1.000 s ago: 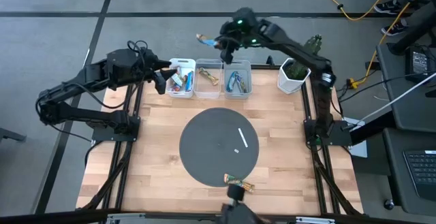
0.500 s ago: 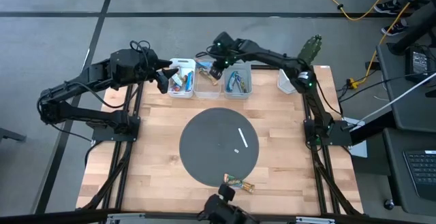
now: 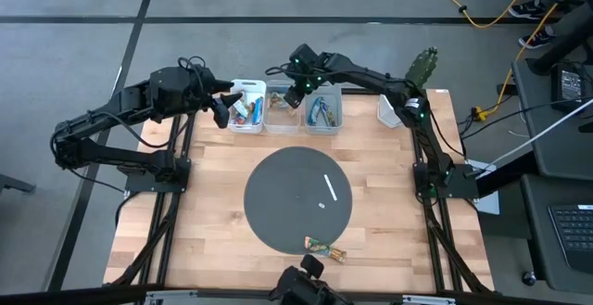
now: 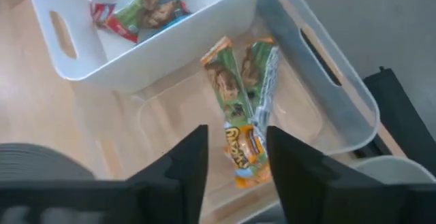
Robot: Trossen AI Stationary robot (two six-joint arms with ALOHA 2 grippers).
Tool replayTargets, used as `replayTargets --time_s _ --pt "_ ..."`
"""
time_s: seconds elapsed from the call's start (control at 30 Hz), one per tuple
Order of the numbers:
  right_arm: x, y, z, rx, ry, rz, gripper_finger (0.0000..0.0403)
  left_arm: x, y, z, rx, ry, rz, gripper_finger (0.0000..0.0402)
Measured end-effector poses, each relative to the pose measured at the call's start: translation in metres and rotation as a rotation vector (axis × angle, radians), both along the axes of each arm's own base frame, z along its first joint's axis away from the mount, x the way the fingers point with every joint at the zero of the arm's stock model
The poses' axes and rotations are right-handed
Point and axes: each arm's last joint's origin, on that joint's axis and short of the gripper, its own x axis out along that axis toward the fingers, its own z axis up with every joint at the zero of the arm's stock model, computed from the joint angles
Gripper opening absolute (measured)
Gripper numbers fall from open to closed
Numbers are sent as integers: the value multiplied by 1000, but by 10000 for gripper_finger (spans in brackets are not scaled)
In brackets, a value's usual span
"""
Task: Pick and place Granola Bars by type
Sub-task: Put the yellow granola bar into the transparent bin
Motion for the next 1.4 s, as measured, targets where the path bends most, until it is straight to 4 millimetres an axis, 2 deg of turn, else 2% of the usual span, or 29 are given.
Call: replayTargets --time_s 0.13,0.27,0.53,0.73,0.83,0.93,1.07,1.27,1.4 --pt "0 9 17 11 28 22 192 0 0 0 8 8 -17 198" --pt "-4 37 46 -52 106 130 207 0 -1 0 8 12 -39 198" --pt "-29 143 114 -189 204 361 187 0 -2 -2 50 67 -103 198" --pt "-69 219 171 -265 97 470 164 -1 -4 -6 37 115 -154 198" --pt "-89 253 190 -280 46 558 160 -1 -4 -6 34 118 -159 198" --pt "-109 279 201 -265 36 622 159 -1 -4 -6 35 118 -161 198" --pt "-120 298 202 -217 54 626 159 -1 -4 -6 55 131 -174 198" --pt "-119 318 191 -153 114 609 158 -1 -4 -6 56 131 -171 198" --pt "-123 346 176 -144 166 686 158 -1 -4 -6 41 122 -163 198"
